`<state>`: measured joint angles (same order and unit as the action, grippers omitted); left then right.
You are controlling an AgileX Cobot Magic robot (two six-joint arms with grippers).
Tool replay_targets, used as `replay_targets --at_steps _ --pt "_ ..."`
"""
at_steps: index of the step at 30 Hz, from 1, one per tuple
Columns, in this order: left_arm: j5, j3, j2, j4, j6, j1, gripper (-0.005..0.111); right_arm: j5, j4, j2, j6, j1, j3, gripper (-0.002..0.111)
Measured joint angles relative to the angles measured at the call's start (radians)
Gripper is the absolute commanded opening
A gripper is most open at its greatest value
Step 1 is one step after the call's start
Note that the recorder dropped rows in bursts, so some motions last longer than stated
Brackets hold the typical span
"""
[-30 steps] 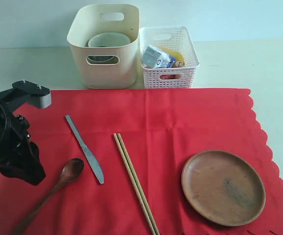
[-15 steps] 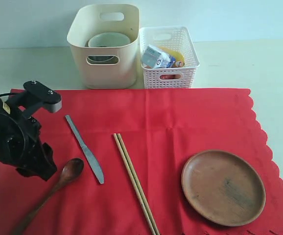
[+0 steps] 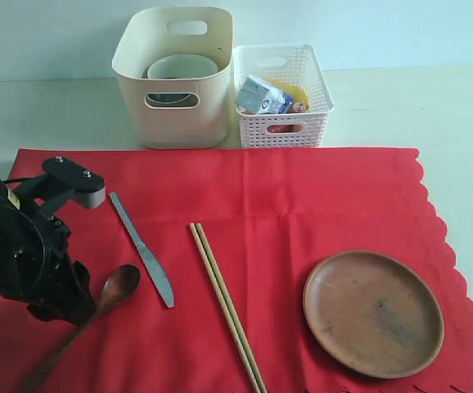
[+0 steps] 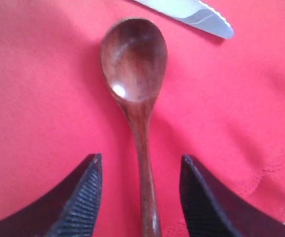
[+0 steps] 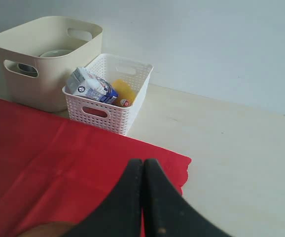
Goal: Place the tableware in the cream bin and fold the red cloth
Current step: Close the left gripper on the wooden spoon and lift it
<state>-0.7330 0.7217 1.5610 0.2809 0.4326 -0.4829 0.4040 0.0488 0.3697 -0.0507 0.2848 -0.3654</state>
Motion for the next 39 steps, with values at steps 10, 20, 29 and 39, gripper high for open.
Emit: replay_targets --at_steps 10,20,29,39 --pt "0.176 -0.076 0.0 -0.063 -0.057 -0.081 0.048 0.0 0.0 0.0 0.0 0.0 0.0 0.0" --pt "0.199 -0.082 0.074 -0.076 -0.071 -0.081 0.048 -0.002 0.0 0.0 0.0 0.0 0.0 0.0" --pt "0.209 -0.082 0.092 -0.076 -0.071 -0.081 0.0 -0.002 0.0 0.0 0.0 0.0 0.0 0.0" --pt "0.004 0.096 0.007 -0.083 -0.071 -0.081 0.0 -0.002 0.0 0.0 0.002 0.0 0.0 0.0"
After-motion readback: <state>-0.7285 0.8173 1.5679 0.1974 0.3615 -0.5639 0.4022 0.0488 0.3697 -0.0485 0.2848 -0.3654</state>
